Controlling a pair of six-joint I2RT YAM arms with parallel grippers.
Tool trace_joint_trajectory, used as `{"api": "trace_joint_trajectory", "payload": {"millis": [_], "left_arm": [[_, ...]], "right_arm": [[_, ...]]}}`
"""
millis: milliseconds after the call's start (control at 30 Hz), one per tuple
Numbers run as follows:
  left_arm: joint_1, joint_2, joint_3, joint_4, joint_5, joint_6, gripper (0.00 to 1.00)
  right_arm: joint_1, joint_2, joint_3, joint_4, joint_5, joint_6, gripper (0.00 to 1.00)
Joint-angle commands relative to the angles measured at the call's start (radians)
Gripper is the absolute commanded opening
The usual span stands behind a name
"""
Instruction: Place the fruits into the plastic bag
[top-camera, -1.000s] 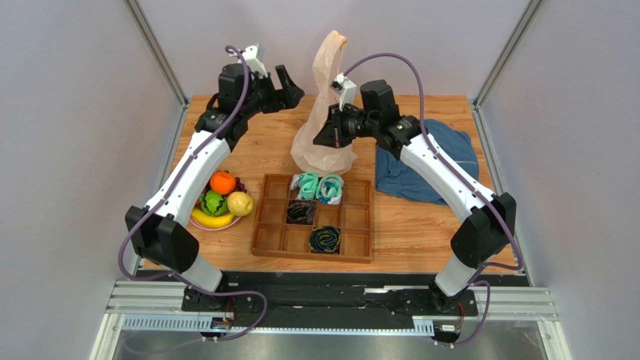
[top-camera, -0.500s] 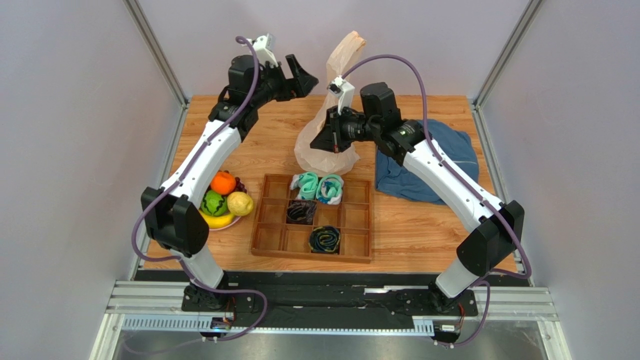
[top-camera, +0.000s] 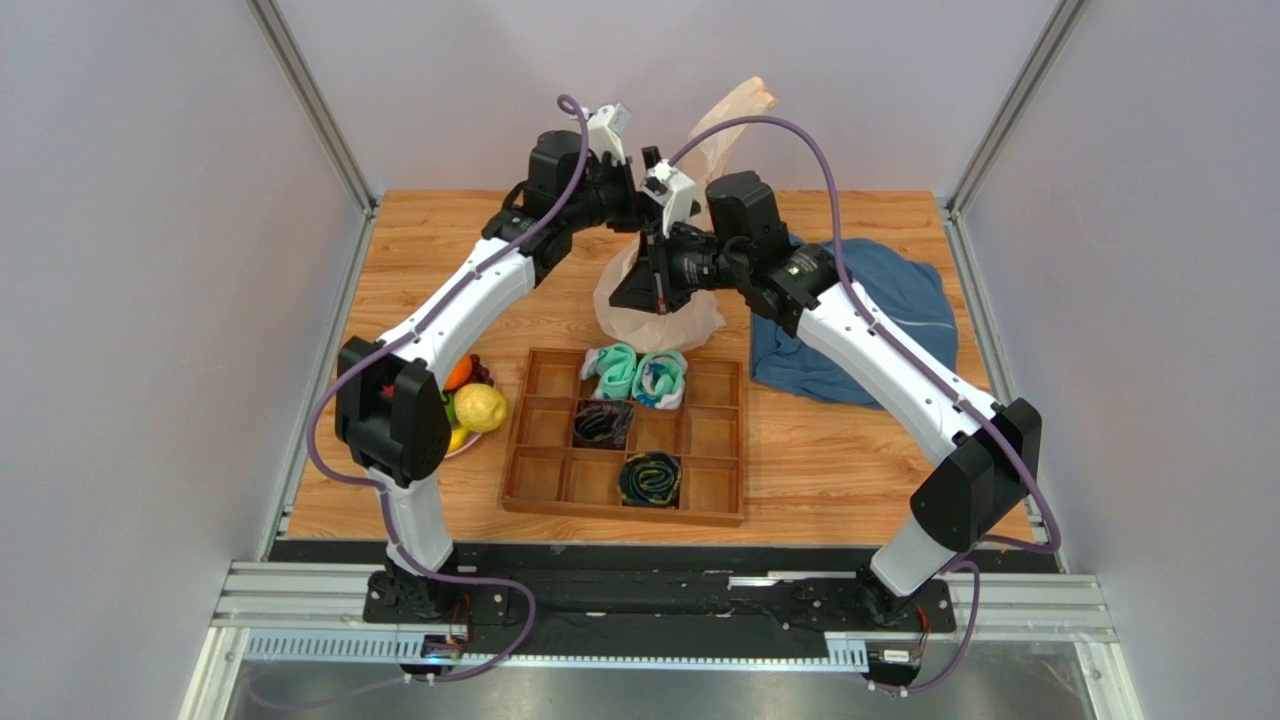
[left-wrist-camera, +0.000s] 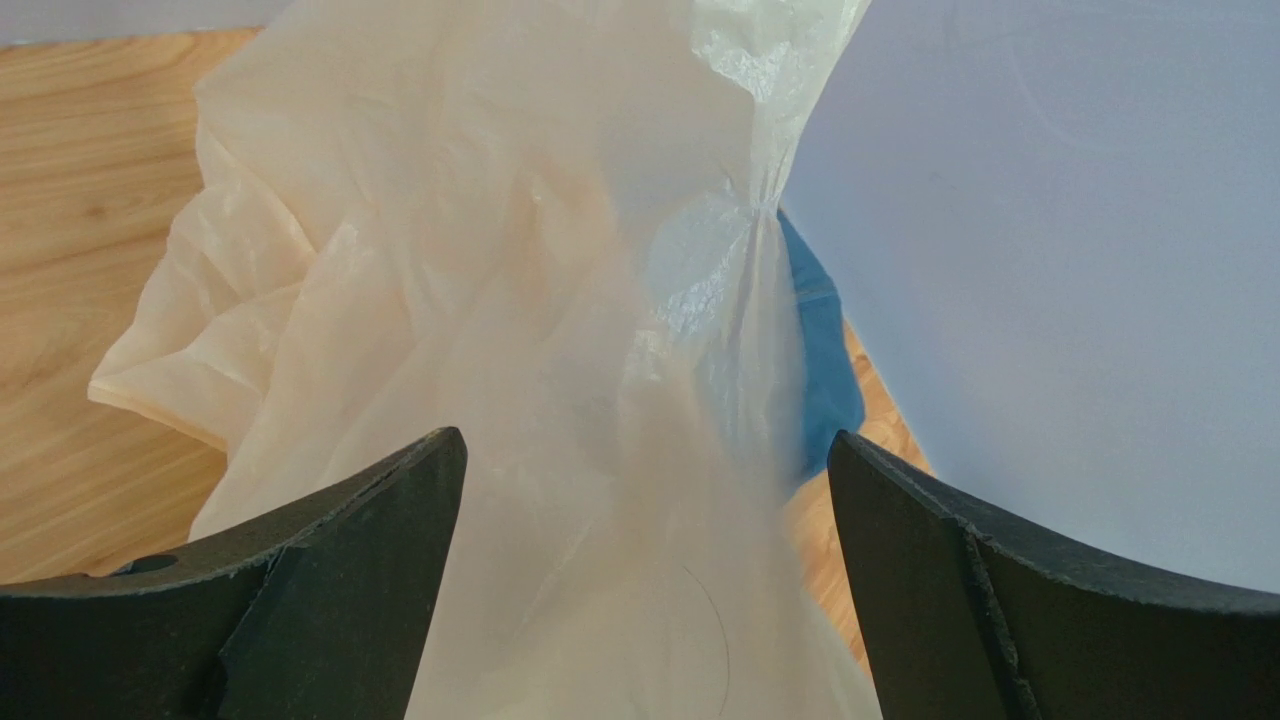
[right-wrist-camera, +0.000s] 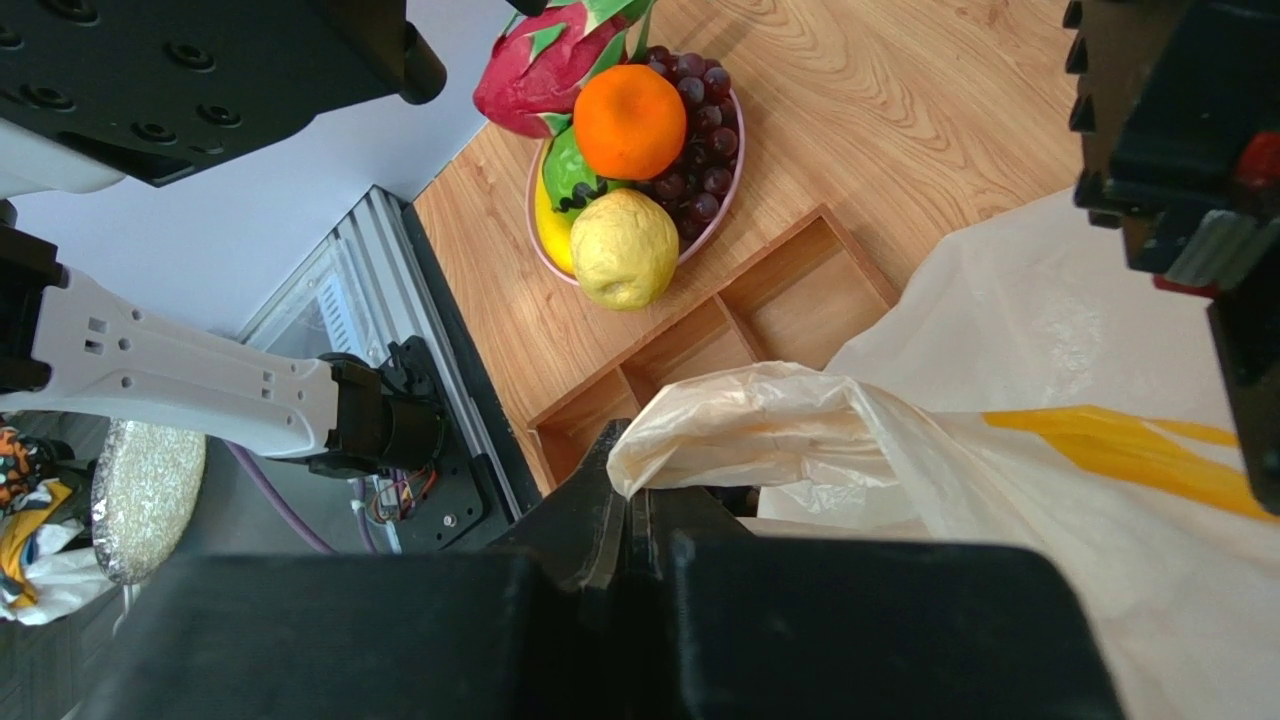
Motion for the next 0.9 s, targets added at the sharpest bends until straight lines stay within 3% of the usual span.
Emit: {"api": "trace_joint_trajectory", "payload": {"millis": [0,33,67,100,233,267,467,667,867], "left_arm": [[0.006,0.024,0.053,0.062,0.102,-0.025,0.91],[0.006,0.039,0.058,0.062,0.117,-0.023,0.87],[0.006,0.044,0.056,0.064,0.146,-0.023,0.62],[0.006,0.051,0.056,0.062,0.154,-0.026,0.48],[0.006,0.038,0.015,0.101,0.171,-0.034,0.16],[0.006,0.032,0.009,0.108,0.168,-0.034,0.03],[0.071,-0.059,-0.051,0.176,0.079,-0.060,0.00],[0.185,-0.229,-0.273,0.217,-0.045,-0.034,0.00],[0.208,-0.393,-0.483,0.207,-0.087,0.004,0.00]], "right_arm": [[0.013,0.000,0.014,0.018,0.012,0.017,0.00],[0.015,0.002,0.012,0.019,0.012,0.020,0.00],[0.015,0.002,0.012,0.022,0.015,0.022,0.00],[0.016,0.002,0.012,0.022,0.020,0.023,0.00],[0.016,-0.006,0.009,0.022,0.038,0.022,0.00],[0.016,-0.009,0.008,0.018,0.044,0.019,0.00],[0.006,-0.050,-0.011,-0.030,0.188,-0.016,0.00],[-0.086,-0.144,-0.031,-0.035,0.392,-0.079,0.00],[-0.114,-0.057,0.119,-0.067,0.377,-0.211,0.00]]}}
